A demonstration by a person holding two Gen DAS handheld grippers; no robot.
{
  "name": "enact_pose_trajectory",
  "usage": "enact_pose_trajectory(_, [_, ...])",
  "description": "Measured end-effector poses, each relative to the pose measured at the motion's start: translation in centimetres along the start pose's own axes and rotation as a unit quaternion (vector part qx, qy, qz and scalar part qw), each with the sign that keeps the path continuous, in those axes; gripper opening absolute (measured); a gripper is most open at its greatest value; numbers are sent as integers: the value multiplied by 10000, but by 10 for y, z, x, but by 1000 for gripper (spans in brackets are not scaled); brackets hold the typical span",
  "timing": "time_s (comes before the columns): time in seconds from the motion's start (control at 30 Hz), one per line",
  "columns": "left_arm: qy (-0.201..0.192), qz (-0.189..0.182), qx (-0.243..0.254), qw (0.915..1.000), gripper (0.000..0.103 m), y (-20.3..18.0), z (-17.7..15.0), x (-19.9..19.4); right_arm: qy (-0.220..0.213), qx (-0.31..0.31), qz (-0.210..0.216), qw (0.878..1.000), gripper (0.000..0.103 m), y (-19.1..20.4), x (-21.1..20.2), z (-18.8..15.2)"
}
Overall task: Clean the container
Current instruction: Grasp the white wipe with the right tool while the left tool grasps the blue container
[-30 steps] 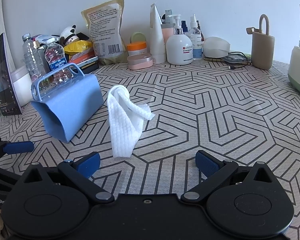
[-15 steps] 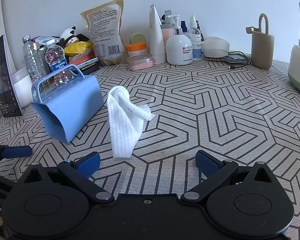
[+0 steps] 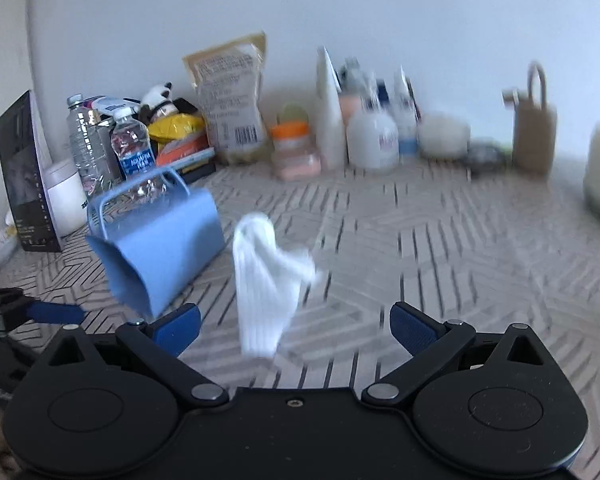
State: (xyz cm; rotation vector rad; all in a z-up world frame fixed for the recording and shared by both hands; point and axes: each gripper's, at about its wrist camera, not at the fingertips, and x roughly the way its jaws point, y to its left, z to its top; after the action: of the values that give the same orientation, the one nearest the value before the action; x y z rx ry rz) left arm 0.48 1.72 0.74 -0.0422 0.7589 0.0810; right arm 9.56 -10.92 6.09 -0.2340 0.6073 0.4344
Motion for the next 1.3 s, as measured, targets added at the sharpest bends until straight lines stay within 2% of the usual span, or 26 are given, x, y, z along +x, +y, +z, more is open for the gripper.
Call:
enact_pose_trajectory(0.1, [-521,571,225,9968,102,-4,-3,-9,-126,-282,55,9995,103,-1,0,8])
enact_pose_trajectory(0.17, [-843,703,500,9927,102,-7,-5,-17,-210,-471,92,9986,101,-1,0,13])
enact_pose_trajectory(0.23, [-927,596,479,9928,103,-6,-2,-17,-205,-692,175,9972,88,8,8,20])
enact_pose_trajectory(0.33, [-1002,391,385,9935,103,-4,3,-16,-142,-1015,335,9942,78,22,23,30])
enact_pose_trajectory(0.4, [-1052,255,322,9936,103,-2,6,-15,-39,-1146,472,9923,75,23,30,30])
enact_pose_trajectory(0.57, [-1175,-87,165,9929,103,3,14,-13,59,-1318,411,9904,77,21,38,31])
enact_pose_trajectory(0.67, [-1303,137,276,9910,103,1,12,-6,121,-1220,512,9911,76,19,40,30])
enact_pose_trajectory(0.7, [-1341,241,316,9902,103,0,12,-3,141,-1187,546,9913,66,18,40,30])
enact_pose_trajectory(0.73, [-1363,302,323,9897,103,0,13,-2,162,-1154,580,9915,46,18,41,30])
enact_pose_trajectory(0.8, [-1400,399,315,9888,103,0,14,1,203,-1089,647,9917,28,16,42,29])
enact_pose_trajectory(0.97, [-1266,472,352,9902,103,-5,20,11,283,-922,799,9921,26,13,45,28])
enact_pose_trajectory(1.13, [-1187,497,203,9915,103,-2,28,20,63,-733,901,9932,26,11,49,33])
enact_pose_trajectory(1.23, [-1068,479,269,9928,91,-2,30,24,-107,-663,1008,9926,26,12,44,35])
enact_pose_trajectory(1.3, [-845,438,324,9949,75,-4,32,32,-188,-633,1045,9923,26,13,43,35])
